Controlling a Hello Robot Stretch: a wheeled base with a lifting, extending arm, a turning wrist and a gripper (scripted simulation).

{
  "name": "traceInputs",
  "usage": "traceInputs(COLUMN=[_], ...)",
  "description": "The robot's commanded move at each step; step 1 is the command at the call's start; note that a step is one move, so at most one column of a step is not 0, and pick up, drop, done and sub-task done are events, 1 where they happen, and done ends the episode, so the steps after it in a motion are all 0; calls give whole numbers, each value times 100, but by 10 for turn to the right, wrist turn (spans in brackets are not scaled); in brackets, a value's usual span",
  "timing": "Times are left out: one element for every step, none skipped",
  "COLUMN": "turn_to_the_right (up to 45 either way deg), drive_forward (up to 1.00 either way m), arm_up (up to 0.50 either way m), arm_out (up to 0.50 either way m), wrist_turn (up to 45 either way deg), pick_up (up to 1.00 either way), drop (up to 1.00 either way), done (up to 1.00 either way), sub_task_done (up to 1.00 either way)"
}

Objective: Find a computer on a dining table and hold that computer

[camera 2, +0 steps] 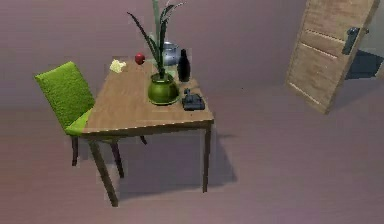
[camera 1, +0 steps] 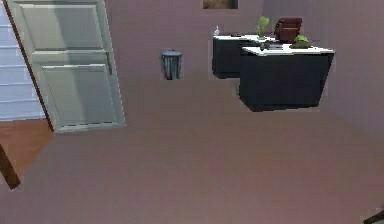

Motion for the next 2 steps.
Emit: traceInputs(turn_to_the_right=[-450, -390], drive_forward=[0, 0], arm_up=[0, 0], arm_out=[0, 0], wrist_turn=[0, 0], pick_up=[0, 0], drop=[0, 0], done=[0, 0], sub_task_done=[0, 0])
